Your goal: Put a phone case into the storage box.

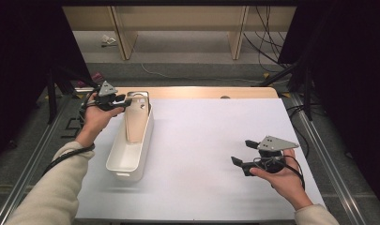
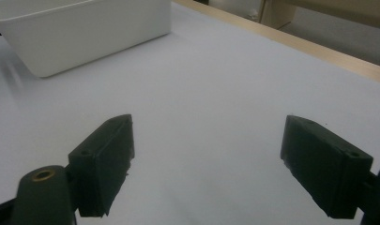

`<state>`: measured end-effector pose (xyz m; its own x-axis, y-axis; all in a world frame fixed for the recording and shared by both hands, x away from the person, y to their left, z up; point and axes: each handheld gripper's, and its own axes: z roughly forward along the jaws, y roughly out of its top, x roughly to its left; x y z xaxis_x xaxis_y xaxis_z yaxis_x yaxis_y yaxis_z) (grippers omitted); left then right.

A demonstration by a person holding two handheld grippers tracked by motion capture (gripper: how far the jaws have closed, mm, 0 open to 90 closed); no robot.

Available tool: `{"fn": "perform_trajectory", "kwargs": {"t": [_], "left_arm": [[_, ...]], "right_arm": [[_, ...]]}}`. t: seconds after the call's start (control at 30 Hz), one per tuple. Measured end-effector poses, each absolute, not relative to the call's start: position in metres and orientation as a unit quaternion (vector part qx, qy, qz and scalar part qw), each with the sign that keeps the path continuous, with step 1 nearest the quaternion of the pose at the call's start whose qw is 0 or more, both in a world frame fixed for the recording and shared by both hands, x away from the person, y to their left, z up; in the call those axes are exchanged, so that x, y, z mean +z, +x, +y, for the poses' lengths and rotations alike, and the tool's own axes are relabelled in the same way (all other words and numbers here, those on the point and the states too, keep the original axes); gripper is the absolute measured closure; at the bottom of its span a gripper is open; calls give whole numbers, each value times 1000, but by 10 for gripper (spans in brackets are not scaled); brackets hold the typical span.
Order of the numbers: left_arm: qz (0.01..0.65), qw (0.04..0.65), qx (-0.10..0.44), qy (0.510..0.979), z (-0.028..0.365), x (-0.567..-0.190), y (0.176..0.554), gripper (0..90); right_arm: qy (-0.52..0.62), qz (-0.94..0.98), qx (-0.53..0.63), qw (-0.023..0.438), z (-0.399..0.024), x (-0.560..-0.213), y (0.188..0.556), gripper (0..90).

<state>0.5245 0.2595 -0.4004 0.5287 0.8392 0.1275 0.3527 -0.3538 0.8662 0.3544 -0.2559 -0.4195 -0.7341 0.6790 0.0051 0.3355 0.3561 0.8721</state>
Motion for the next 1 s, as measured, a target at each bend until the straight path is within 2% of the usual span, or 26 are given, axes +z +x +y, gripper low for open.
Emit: {"fn": "perform_trajectory", "kwargs": {"t": [0.2, 0.33, 0.47, 0.53, 0.83, 1.0], "left_arm": [[390, 419, 297, 765, 257, -396, 522, 602], [401, 424, 293, 757, 257, -393, 518, 548], [422, 444, 283, 738, 259, -389, 512, 473], [431, 450, 273, 733, 260, -387, 508, 404], [433, 449, 253, 739, 261, -381, 490, 185], [436, 464, 242, 732, 259, -377, 478, 143]], "right_arm": [[316, 803, 472, 183, -256, -419, 354, 185], [316, 802, 472, 183, -256, -419, 354, 184], [316, 803, 472, 183, -256, -419, 354, 184], [316, 803, 472, 183, -256, -419, 354, 184], [316, 802, 472, 183, -256, -419, 354, 184], [317, 802, 473, 183, -256, -419, 354, 183]]}}
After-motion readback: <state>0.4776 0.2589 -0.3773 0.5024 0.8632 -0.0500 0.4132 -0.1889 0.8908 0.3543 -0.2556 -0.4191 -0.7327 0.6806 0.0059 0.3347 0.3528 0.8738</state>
